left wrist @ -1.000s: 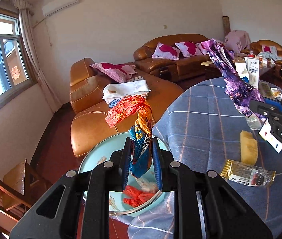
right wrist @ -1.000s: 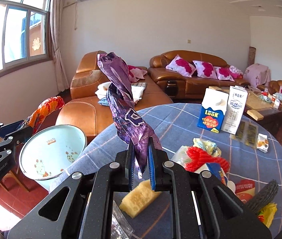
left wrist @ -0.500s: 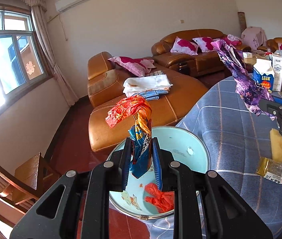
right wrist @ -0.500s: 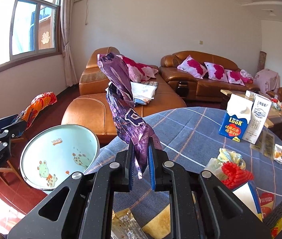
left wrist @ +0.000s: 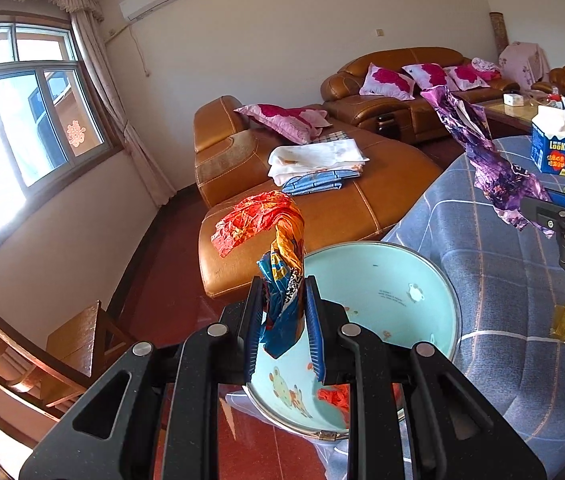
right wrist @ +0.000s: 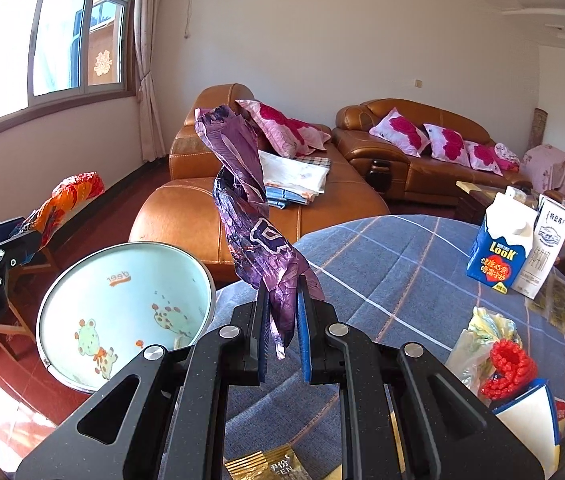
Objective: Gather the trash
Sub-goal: 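Carry both wrappers over the light blue bin and open both tools to drop them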
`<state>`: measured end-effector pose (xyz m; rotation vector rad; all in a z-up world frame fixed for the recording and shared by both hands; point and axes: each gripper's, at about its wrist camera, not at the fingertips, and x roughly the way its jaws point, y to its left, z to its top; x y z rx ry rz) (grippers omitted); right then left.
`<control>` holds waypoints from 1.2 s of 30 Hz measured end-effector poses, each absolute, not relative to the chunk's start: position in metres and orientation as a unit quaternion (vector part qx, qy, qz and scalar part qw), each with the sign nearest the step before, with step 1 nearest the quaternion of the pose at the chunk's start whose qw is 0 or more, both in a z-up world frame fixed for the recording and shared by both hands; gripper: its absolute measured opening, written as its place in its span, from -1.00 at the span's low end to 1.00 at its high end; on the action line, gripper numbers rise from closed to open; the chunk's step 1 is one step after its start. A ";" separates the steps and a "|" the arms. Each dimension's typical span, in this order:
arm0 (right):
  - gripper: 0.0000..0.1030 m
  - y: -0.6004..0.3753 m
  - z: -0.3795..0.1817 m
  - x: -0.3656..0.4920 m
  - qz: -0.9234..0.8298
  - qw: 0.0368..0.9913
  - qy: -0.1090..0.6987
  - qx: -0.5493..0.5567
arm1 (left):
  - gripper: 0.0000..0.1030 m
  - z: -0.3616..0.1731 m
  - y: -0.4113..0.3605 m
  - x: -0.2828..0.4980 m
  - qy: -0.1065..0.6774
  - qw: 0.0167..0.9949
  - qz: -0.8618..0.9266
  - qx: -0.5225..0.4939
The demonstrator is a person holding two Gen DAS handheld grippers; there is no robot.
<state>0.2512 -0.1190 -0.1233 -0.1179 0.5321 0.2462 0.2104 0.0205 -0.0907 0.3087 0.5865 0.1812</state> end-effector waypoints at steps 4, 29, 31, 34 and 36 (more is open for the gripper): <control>-0.76 -0.113 -0.123 0.255 0.124 0.954 0.264 -0.072 | -0.60 -0.093 0.025 0.213 0.293 0.939 0.095 0.155; -0.58 -0.076 -0.132 0.254 0.179 0.933 0.277 -0.146 | -0.32 -0.103 0.031 0.220 0.313 0.932 0.084 0.163; -0.50 -0.074 -0.133 0.253 0.179 0.932 0.276 -0.151 | -0.18 -0.104 0.030 0.220 0.313 0.932 0.081 0.162; -0.40 -0.074 -0.133 0.253 0.179 0.933 0.274 -0.149 | -0.07 -0.106 0.029 0.219 0.313 0.933 0.081 0.161; -0.39 -0.074 -0.133 0.253 0.178 0.933 0.274 -0.149 | -0.02 -0.106 0.030 0.219 0.314 0.933 0.081 0.159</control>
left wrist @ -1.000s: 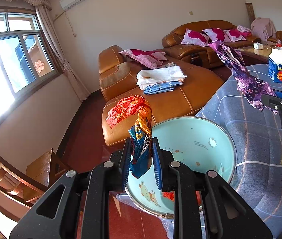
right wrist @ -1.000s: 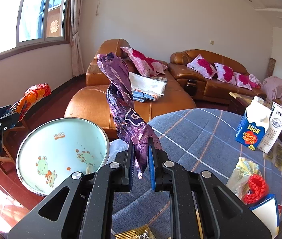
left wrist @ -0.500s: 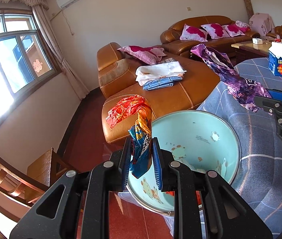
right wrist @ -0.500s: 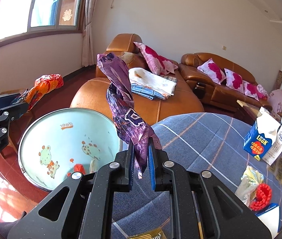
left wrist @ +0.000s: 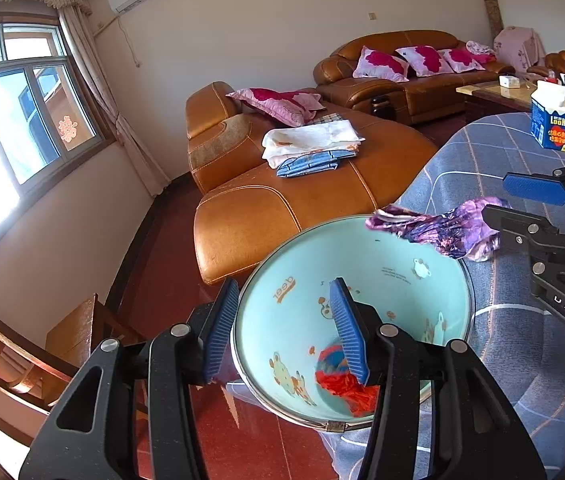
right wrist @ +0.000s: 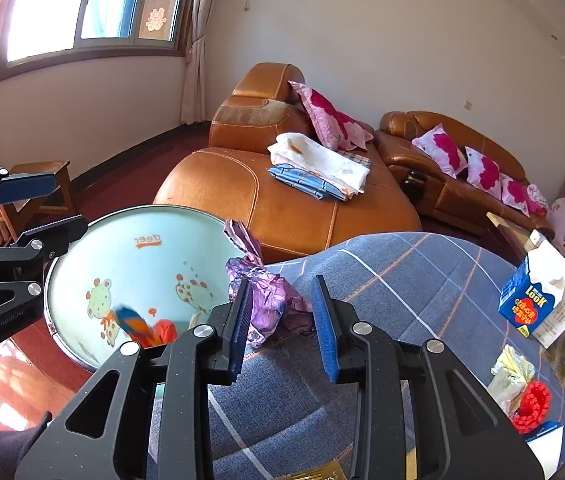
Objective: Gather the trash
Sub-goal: 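Carry both wrappers over the light blue bin and open both tools to drop them, then move both tools back to the table, left tool toward the gold snack wrapper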
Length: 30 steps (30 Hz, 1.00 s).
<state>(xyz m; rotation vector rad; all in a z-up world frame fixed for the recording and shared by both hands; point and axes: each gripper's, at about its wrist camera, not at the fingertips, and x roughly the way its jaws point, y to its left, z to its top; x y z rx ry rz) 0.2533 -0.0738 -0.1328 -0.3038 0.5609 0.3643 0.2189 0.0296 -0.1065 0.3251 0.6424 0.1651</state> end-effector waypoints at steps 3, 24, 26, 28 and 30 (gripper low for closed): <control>-0.34 -0.073 -0.133 0.254 0.178 0.933 0.273 -0.151 | 0.06 -0.107 0.030 0.218 0.313 0.933 0.084 0.157; 0.20 -0.200 -0.088 0.159 0.016 0.970 0.230 -0.076 | 0.33 -0.109 -0.040 0.184 0.308 0.937 -0.013 0.163; 0.22 -0.220 -0.093 0.143 -0.025 0.970 0.231 -0.071 | 0.33 -0.110 -0.056 0.177 0.308 0.936 -0.033 0.166; 0.27 -0.239 -0.098 0.129 -0.054 0.969 0.235 -0.059 | 0.34 -0.110 -0.072 0.172 0.307 0.935 -0.053 0.170; 0.27 -0.254 -0.104 0.116 -0.083 0.966 0.240 -0.050 | 0.40 -0.110 -0.088 0.167 0.306 0.933 -0.071 0.173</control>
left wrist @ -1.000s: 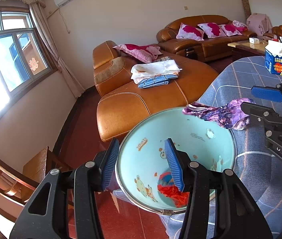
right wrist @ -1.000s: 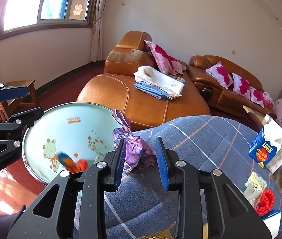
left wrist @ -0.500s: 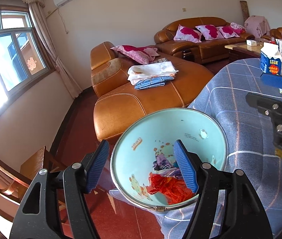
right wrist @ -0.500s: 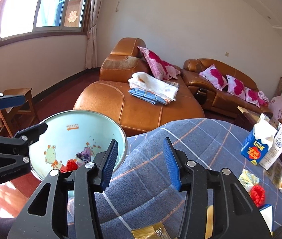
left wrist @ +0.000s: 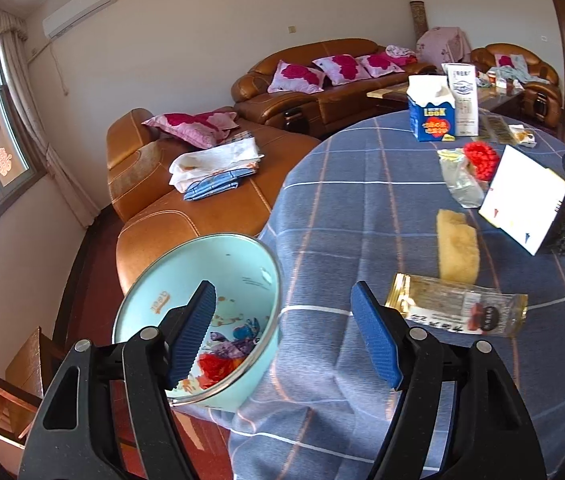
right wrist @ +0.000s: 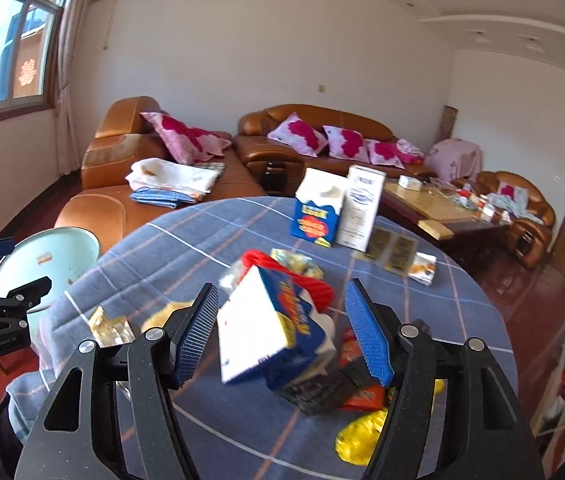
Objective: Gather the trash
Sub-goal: 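Move both tools back to the table, left tool toward the gold snack wrapper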
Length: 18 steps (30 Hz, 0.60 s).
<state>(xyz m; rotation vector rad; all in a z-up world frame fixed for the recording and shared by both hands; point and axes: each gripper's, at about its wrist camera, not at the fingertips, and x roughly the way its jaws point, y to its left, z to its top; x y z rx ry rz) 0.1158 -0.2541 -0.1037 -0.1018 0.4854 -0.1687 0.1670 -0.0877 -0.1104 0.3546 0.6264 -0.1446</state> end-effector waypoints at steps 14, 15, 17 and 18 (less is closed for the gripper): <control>0.36 -0.316 -0.147 0.061 -0.171 0.949 0.266 0.016 | 0.81 -0.123 -0.179 0.127 0.303 0.920 -0.150 0.200; 0.36 -0.318 -0.148 0.062 -0.173 0.948 0.267 0.020 | 0.86 -0.125 -0.184 0.125 0.303 0.918 -0.153 0.205; 0.38 -0.323 -0.151 0.061 -0.175 0.947 0.269 0.026 | 0.87 -0.134 -0.194 0.126 0.306 0.913 -0.147 0.226; 0.39 -0.325 -0.152 0.060 -0.176 0.947 0.269 0.029 | 0.87 -0.140 -0.197 0.127 0.313 0.909 -0.144 0.235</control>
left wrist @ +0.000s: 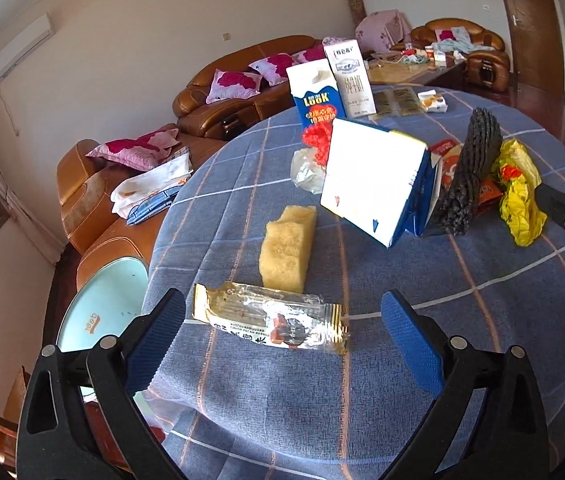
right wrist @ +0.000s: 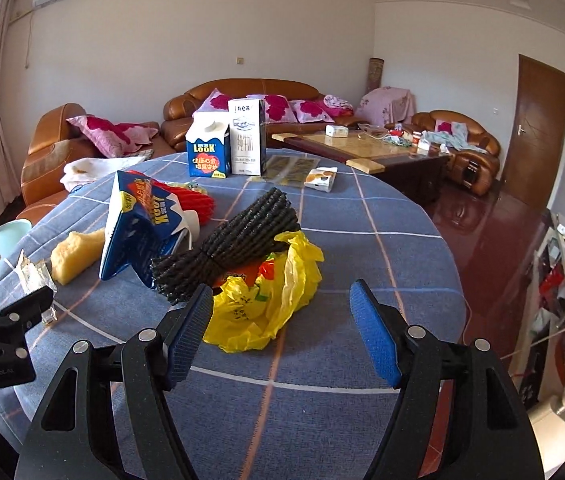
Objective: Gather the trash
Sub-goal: 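Move both tools back to the table, left tool toward the gold snack wrapper, then grasp the gold snack wrapper with the left tool while the right tool grasps the yellow bag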
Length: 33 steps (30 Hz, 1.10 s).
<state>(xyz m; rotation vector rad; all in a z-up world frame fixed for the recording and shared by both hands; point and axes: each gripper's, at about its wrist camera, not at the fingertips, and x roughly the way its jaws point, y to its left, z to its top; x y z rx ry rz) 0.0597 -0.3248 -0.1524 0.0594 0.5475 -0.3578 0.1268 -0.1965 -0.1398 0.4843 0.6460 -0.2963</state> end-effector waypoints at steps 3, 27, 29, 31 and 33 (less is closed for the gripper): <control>0.42 -0.326 -0.156 0.058 -0.173 0.947 0.269 0.034 | 0.87 -0.148 -0.192 0.128 0.323 0.905 -0.136 0.242; 0.51 -0.299 -0.166 0.065 -0.150 0.950 0.274 0.015 | 0.57 -0.154 -0.167 0.150 0.335 0.910 -0.120 0.214; 0.51 -0.302 -0.166 0.065 -0.152 0.949 0.275 0.017 | 0.38 -0.155 -0.167 0.154 0.342 0.908 -0.120 0.210; 0.51 -0.306 -0.166 0.064 -0.153 0.949 0.276 0.023 | 0.06 -0.155 -0.164 0.155 0.346 0.906 -0.126 0.210; 0.51 -0.309 -0.167 0.067 -0.155 0.947 0.279 0.028 | -0.51 -0.155 -0.161 0.154 0.350 0.904 -0.131 0.209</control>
